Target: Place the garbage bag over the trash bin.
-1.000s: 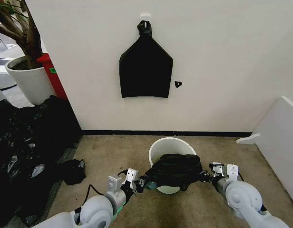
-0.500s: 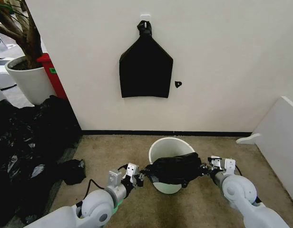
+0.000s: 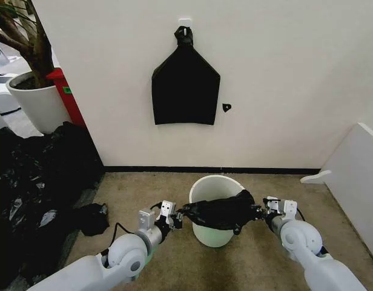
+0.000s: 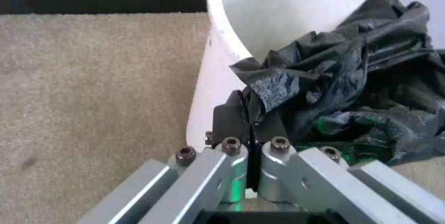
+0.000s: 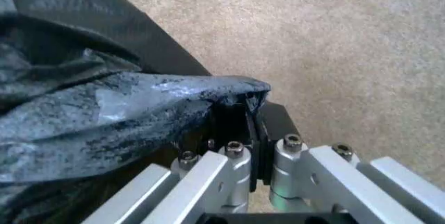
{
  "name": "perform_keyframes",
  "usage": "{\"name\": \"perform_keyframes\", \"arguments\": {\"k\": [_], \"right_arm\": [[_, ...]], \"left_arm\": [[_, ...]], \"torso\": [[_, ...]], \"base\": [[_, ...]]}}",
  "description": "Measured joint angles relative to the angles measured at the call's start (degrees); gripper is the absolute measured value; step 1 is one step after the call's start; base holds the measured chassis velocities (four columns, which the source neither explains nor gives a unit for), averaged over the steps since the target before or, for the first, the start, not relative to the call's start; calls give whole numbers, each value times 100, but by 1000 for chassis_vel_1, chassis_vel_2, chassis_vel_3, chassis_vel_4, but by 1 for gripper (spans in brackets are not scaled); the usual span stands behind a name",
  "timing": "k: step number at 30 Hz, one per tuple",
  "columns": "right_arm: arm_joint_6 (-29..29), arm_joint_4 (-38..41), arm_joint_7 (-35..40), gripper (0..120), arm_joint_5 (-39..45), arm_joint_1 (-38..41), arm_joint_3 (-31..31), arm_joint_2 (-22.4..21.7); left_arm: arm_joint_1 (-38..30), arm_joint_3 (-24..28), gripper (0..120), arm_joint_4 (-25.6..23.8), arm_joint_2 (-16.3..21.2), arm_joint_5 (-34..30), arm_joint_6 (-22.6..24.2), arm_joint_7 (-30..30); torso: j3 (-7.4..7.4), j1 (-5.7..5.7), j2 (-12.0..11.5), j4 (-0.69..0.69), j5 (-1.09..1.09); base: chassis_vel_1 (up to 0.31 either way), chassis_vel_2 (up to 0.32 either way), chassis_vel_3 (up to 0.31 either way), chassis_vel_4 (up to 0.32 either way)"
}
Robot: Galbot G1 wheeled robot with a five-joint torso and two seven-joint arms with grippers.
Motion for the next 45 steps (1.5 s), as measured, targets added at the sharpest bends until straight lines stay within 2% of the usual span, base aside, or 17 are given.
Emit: {"name": "perform_keyframes", "arguments": {"k": [11,19,29,35,39,45], "right_arm": [[71,279,-207,0,-211,-314,102,-22],[-66,681,-183,0,-178,-617,301,-159],[-161,642,-333,0,-259,-795,311,-101],[62,553,-398,0,-441,-826,273,-38],[410,575,-456,0,-607,-896,289,4],[249,1055,-326,0,-505,-1095,444,5]], "left_arm": [[353,-406,0,154,-32,289,-108,91],[396,-145,0,-142,4,592,-140,89],[505,91,0,-36,-10,724,-142,92],[532,212,0,98,-59,970,-217,120],[486,277,0,115,-69,1197,-341,130],[421,271,0,-106,85,1385,-377,188]], "torso": [[0,0,0,0,0],[0,0,0,0,1],[0,0,0,0,0],[0,0,0,1,0],[0,0,0,0,1],[0,0,0,0,-1]], "base": [[0,0,0,0],[0,0,0,0],[0,0,0,0],[0,0,0,0],[0,0,0,0],[0,0,0,0]]}}
